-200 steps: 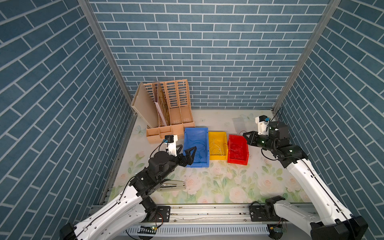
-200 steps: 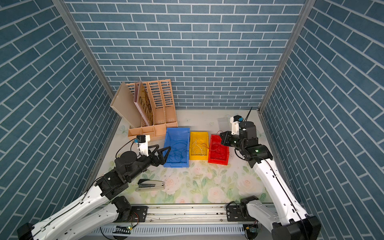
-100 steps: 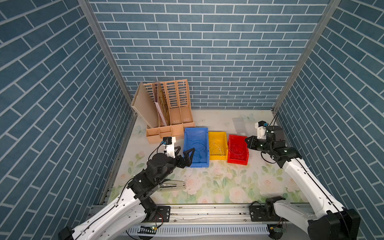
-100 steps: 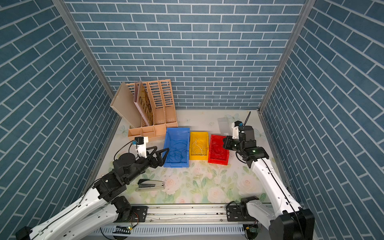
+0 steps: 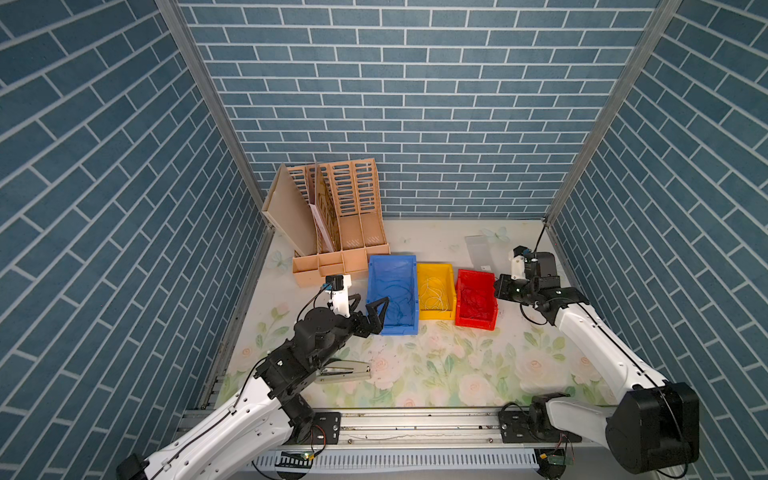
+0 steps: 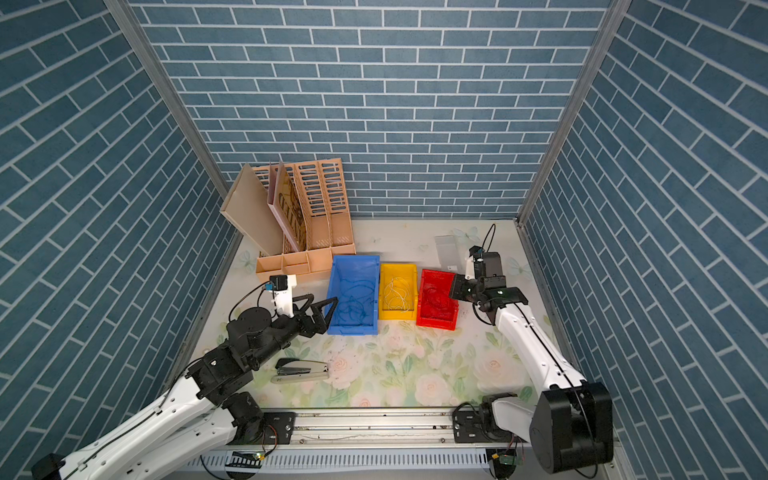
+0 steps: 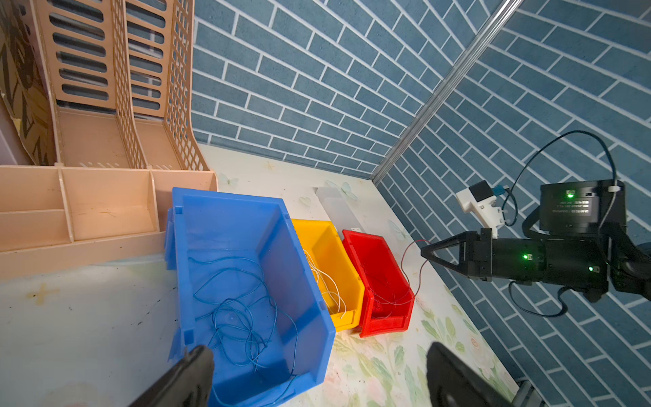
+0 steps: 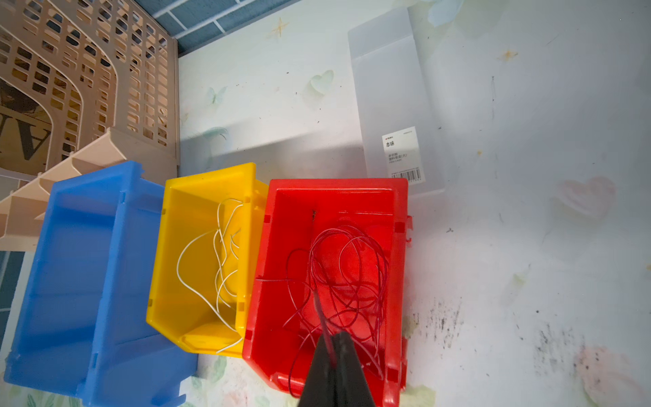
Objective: Untangle and sort cables by color
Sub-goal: Place the cable in the bin.
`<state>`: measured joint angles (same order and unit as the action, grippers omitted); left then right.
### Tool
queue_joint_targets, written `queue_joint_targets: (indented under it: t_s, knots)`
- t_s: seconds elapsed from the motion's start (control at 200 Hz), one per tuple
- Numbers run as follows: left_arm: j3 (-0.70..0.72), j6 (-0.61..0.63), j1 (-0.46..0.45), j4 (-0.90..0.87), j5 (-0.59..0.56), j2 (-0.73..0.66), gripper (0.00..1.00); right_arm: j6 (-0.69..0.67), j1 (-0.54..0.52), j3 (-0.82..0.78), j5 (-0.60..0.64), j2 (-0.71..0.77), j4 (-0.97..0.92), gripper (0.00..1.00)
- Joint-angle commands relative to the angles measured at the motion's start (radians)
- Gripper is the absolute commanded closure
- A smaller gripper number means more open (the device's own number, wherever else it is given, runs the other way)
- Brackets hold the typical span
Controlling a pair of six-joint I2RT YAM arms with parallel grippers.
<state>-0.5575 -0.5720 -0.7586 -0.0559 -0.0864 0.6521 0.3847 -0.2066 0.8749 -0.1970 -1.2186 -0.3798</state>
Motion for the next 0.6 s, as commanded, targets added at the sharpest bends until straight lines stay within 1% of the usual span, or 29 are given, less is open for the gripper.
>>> queue_joint_targets:
  t_s: [0.0, 0.335, 0.445, 0.55, 0.595]
  knots:
    - [0.011, -0.004, 0.005, -0.006, -0.008, -0.007, 0.03, -0.028, 0.002, 0.003, -0.031, -0.051, 0.039, 1.0]
    - [0.013, -0.004, 0.004, -0.01, -0.016, -0.005, 0.02, -0.043, -0.017, 0.0, -0.089, -0.159, 0.062, 1.0]
    - [0.009, -0.003, 0.005, -0.01, -0.017, 0.001, 0.01, -0.044, -0.016, 0.013, -0.093, -0.158, 0.048, 0.85]
    - [0.007, -0.001, 0.005, -0.007, -0.018, 0.006, 0.0, -0.048, -0.017, 0.022, -0.089, -0.139, 0.028, 0.66]
    - [0.008, -0.001, 0.005, -0.006, -0.018, 0.006, 0.0, -0.053, -0.017, 0.028, -0.086, -0.133, 0.013, 0.62]
